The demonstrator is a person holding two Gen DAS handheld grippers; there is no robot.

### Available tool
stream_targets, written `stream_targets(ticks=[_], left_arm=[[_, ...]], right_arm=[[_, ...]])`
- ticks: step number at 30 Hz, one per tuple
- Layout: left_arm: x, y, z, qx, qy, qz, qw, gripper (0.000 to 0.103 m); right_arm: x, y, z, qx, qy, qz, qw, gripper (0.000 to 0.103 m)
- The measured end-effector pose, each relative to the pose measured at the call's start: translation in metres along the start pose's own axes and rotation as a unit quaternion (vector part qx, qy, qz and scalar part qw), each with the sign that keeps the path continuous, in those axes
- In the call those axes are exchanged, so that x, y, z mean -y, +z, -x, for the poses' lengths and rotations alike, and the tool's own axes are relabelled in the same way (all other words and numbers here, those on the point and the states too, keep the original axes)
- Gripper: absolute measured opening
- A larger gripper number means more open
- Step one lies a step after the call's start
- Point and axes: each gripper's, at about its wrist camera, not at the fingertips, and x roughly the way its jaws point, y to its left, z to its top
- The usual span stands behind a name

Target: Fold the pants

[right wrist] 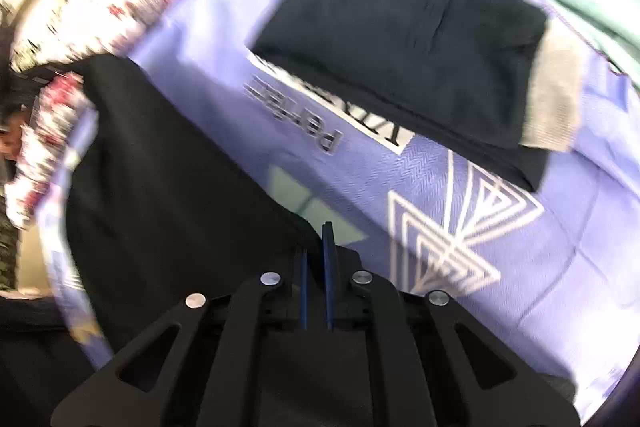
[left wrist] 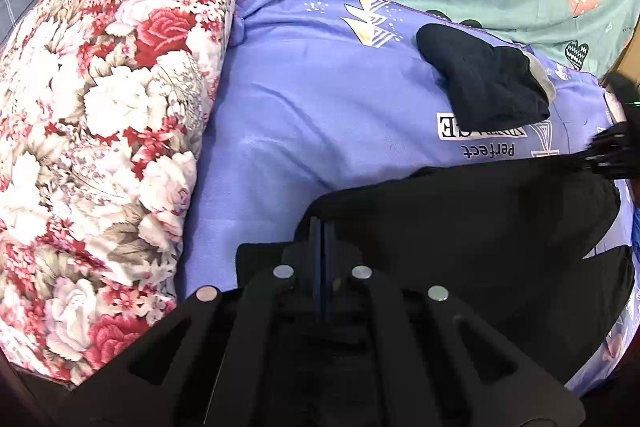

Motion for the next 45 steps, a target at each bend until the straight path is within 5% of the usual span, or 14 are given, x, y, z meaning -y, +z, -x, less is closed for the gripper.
stream_targets(ticks=[7,17,22,24,26,28,39,45], left_arm=[[0.004,-0.014,0.051,0.026,-0.026,-0.038,0.9986,0.001],[0.002,-0.127,0.034,-0.063,-0.029,0.021,0.9974,0.002],[-0.010,-0.160,0.028,-0.092,-0.003,0.070,0.9933,0.033],[-0.017,-0.164,0.038,-0.081,0.003,0.091,0.9926,0.062],[-0.023,-0.166,0.046,-0.075,0.003,0.111,0.9910,0.072],[-0.028,-0.165,0.050,-0.082,-0.002,0.126,0.9886,0.074],[-0.032,-0.159,0.017,-0.163,-0.079,0.255,0.9498,0.073],[-0.040,-0.156,-0.010,-0.172,-0.060,0.319,0.9302,0.066]], right_arm=[[-0.056,-0.083,0.082,0.055,0.038,0.015,0.998,0.006],[-0.102,-0.198,-0.003,-0.015,0.083,-0.112,0.990,0.008],[-0.118,-0.216,-0.029,-0.031,0.051,-0.126,0.990,0.015],[-0.121,-0.221,-0.032,-0.046,0.047,-0.127,0.990,0.031],[-0.125,-0.224,-0.027,-0.041,0.051,-0.130,0.989,0.054],[-0.129,-0.224,-0.021,-0.033,0.049,-0.123,0.991,0.056],[-0.093,-0.239,0.030,0.039,-0.020,-0.203,0.978,0.056],[-0.077,-0.257,0.047,0.057,-0.047,-0.237,0.969,0.056]])
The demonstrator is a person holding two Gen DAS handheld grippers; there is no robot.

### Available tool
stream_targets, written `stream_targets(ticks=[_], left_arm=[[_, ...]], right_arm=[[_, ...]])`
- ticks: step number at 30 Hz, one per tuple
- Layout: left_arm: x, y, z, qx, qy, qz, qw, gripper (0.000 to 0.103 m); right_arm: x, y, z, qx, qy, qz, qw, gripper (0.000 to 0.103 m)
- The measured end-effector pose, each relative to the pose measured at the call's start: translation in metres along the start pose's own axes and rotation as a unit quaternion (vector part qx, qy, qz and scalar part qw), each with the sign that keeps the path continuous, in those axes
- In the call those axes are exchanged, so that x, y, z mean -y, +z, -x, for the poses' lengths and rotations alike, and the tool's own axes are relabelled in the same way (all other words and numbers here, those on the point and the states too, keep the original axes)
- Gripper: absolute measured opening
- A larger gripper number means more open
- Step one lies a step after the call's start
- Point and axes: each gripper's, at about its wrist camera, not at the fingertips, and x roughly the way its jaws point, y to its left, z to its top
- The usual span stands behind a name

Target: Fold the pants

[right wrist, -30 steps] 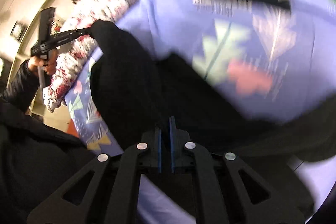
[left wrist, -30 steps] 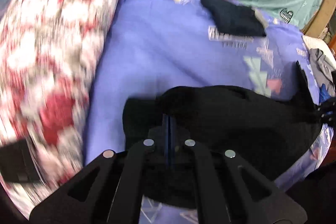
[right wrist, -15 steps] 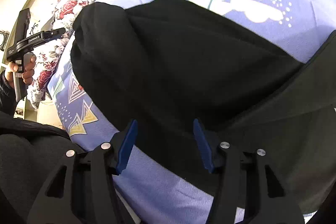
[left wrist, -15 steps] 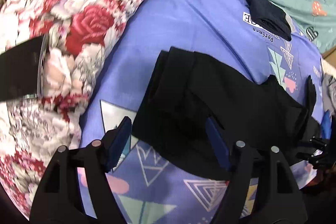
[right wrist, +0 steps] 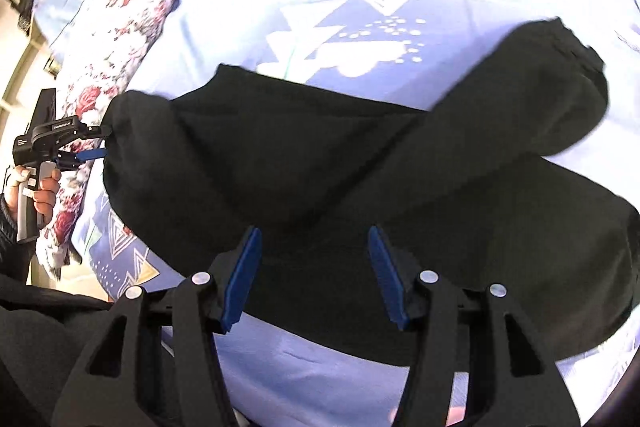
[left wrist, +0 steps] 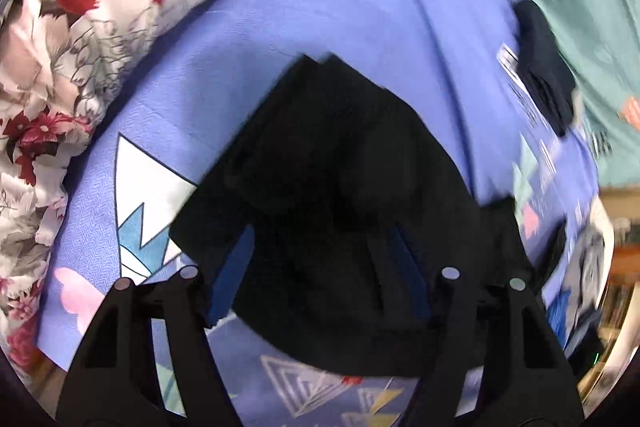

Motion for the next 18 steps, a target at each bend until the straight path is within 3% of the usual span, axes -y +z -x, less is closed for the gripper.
stream_targets(ticks=[8,11,15,18], left_arm=[[0.001,0.015,-0.014,0.000,0.016,0.049,0.9987,0.051],[0.019,0.012,-0.006,0.022,0.039,0.001,0.9990,0.024],[0.030,0.004,0.012,0.037,0.057,-0.038,0.9970,0.017],[0.030,-0.007,0.036,0.033,0.040,-0.039,0.9979,0.017]], right_arm=[[0.022,-0.006,0.018,0.031,-0.022,-0.040,0.998,0.056],[0.024,-0.004,0.019,0.036,-0.022,-0.048,0.998,0.056],[0.017,0.002,0.015,0.036,-0.023,-0.042,0.998,0.056],[0.008,0.007,0.011,0.033,-0.012,-0.031,0.999,0.056]])
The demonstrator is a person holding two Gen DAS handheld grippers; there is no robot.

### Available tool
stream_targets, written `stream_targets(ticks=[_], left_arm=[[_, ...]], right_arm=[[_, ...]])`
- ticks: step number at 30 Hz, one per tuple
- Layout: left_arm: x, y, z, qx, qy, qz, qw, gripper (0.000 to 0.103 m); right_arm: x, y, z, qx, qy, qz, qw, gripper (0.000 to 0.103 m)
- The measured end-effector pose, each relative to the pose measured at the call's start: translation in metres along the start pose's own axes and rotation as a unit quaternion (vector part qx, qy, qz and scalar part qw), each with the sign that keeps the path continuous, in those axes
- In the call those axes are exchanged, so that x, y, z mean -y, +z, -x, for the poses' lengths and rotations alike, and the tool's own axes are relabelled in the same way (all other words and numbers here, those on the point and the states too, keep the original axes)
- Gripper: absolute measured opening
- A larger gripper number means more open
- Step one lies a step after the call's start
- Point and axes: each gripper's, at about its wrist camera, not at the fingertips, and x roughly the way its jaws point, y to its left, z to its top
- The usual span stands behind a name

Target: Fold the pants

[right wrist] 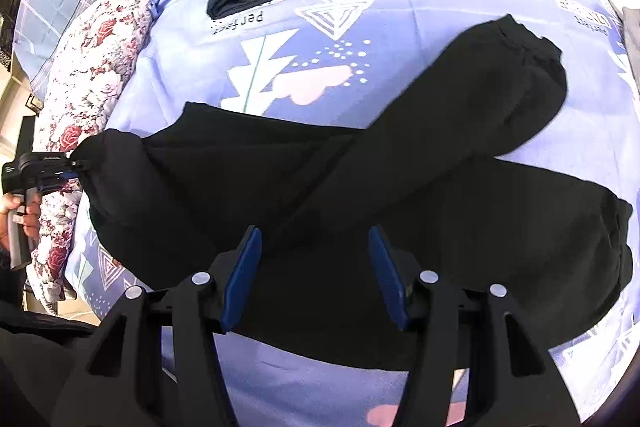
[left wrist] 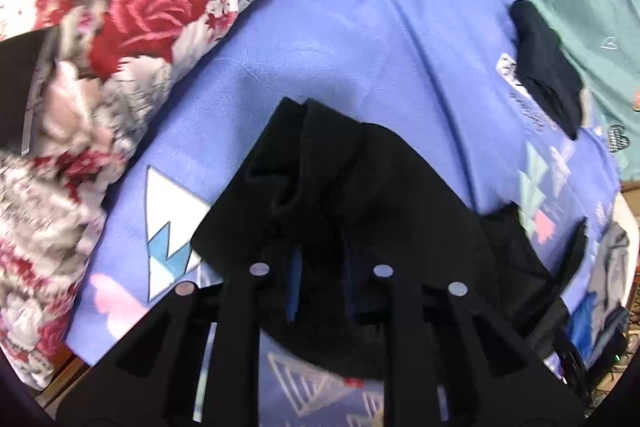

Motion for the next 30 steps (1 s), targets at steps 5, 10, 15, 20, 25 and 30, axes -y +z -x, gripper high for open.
stream_targets(ticks=[5,10,15,20,25,30], left_arm=[[-0.024,-0.014,0.038,-0.004,-0.036,0.014,0.9992,0.018],[-0.047,-0.023,0.011,-0.017,0.007,0.024,0.9995,0.018],[-0.053,-0.036,-0.046,-0.056,0.074,0.014,0.9956,0.023],[-0.036,-0.032,-0.017,-0.014,0.112,-0.031,0.9931,0.048],[-0.019,-0.027,0.023,0.043,0.089,-0.061,0.9932,0.065],[0.006,-0.028,0.022,0.050,0.055,-0.088,0.9934,0.068]], right_arm=[[-0.012,0.002,-0.015,-0.023,0.016,0.018,0.999,0.056],[-0.020,0.000,-0.037,-0.054,0.026,0.015,0.998,0.056],[-0.024,0.003,-0.043,-0.071,0.003,0.022,0.997,0.057],[0.015,0.026,-0.012,-0.003,-0.064,-0.023,0.998,0.070],[0.068,0.060,-0.003,0.032,-0.143,-0.105,0.984,0.071],[0.086,0.108,-0.019,0.053,-0.189,-0.122,0.973,0.070]])
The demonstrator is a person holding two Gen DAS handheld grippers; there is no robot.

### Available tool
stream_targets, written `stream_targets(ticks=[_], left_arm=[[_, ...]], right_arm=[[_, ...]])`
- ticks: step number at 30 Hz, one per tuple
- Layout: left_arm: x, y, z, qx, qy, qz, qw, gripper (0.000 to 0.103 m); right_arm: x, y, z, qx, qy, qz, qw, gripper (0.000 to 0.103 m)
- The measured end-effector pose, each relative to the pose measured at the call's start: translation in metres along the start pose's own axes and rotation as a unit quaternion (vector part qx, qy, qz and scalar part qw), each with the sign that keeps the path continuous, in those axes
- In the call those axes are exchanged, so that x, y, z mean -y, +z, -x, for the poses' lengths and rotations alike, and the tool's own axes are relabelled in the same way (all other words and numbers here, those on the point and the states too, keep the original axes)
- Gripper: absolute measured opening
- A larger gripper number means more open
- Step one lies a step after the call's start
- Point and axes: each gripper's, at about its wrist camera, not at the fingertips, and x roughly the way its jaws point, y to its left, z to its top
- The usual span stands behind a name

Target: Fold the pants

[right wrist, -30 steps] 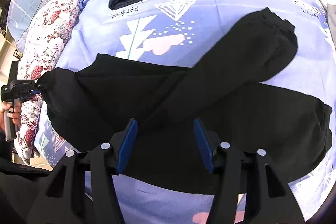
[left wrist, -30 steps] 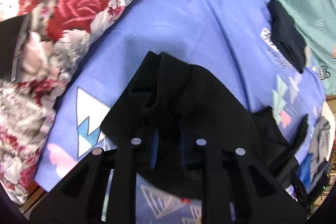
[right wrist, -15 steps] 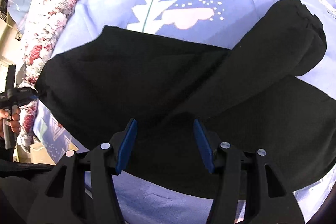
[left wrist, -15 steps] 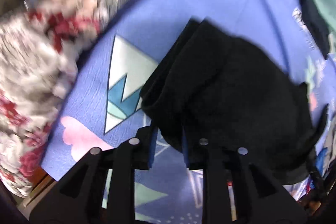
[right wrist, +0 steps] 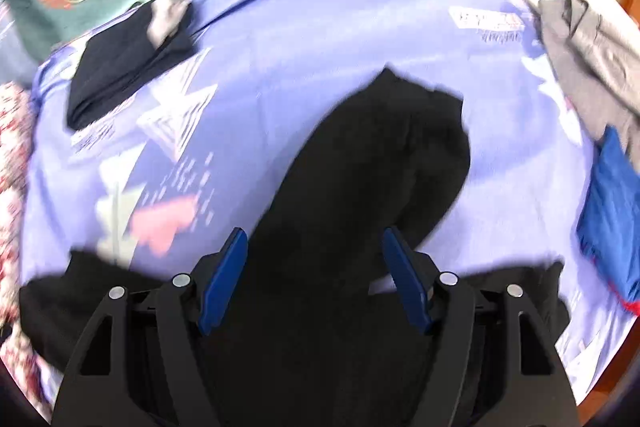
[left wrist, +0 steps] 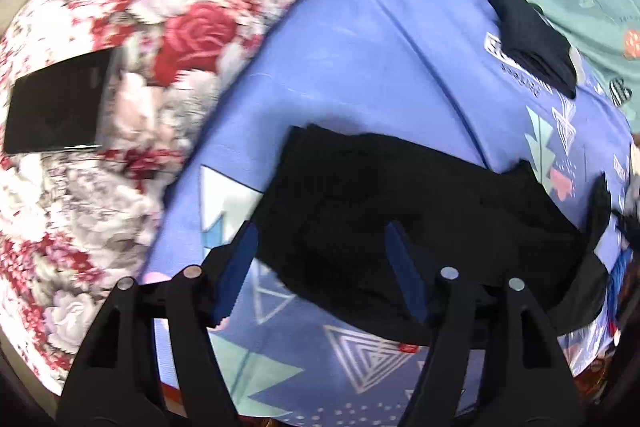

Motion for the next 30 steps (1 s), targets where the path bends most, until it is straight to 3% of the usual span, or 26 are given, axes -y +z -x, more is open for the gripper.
stream_targets(ticks=[3,8,10,11,13,15,17,20,24,26,28,30], left_arm=[[0.009,-0.003,-0.016,-0.022,-0.012,0.001,0.9997,0.068],[-0.009,-0.015,-0.040,-0.052,-0.009,0.054,0.9971,0.068],[-0.006,-0.016,-0.041,-0.051,-0.006,0.047,0.9976,0.068],[-0.005,-0.017,-0.041,-0.049,-0.004,0.040,0.9980,0.071],[-0.004,-0.020,-0.043,-0.049,-0.004,0.035,0.9982,0.074],[-0.003,-0.021,-0.052,-0.057,0.003,0.037,0.9977,0.074],[-0.004,-0.021,-0.061,-0.067,0.010,0.040,0.9969,0.074],[-0.005,-0.019,-0.068,-0.073,0.021,0.036,0.9964,0.073],[0.002,-0.012,-0.077,-0.079,0.030,0.031,0.9960,0.073],[0.002,-0.010,-0.079,-0.079,0.034,0.025,0.9960,0.073],[0.003,-0.008,-0.082,-0.079,0.036,0.017,0.9961,0.073],[0.006,-0.005,-0.084,-0.080,0.043,0.007,0.9958,0.073]], right_arm=[[-0.014,0.021,-0.023,-0.008,-0.021,0.006,1.000,0.071],[-0.026,0.044,-0.065,-0.040,-0.060,0.001,0.997,0.070],[-0.028,0.048,-0.076,-0.053,-0.078,0.013,0.995,0.070],[-0.027,0.050,-0.079,-0.058,-0.086,0.016,0.994,0.068],[-0.014,0.052,-0.083,-0.071,-0.091,-0.006,0.993,0.051],[0.010,0.049,-0.088,-0.091,-0.065,-0.059,0.992,0.003],[0.028,0.048,-0.082,-0.086,-0.039,-0.092,0.991,0.003],[0.053,0.047,-0.048,-0.039,0.007,-0.128,0.991,0.003],[0.105,0.028,0.049,0.066,0.104,-0.184,0.975,0.003],[0.133,0.003,0.092,0.098,0.125,-0.197,0.967,0.003],[0.157,-0.024,0.111,0.102,0.136,-0.205,0.964,0.003],[0.179,-0.058,0.109,0.079,0.133,-0.227,0.962,0.003]])
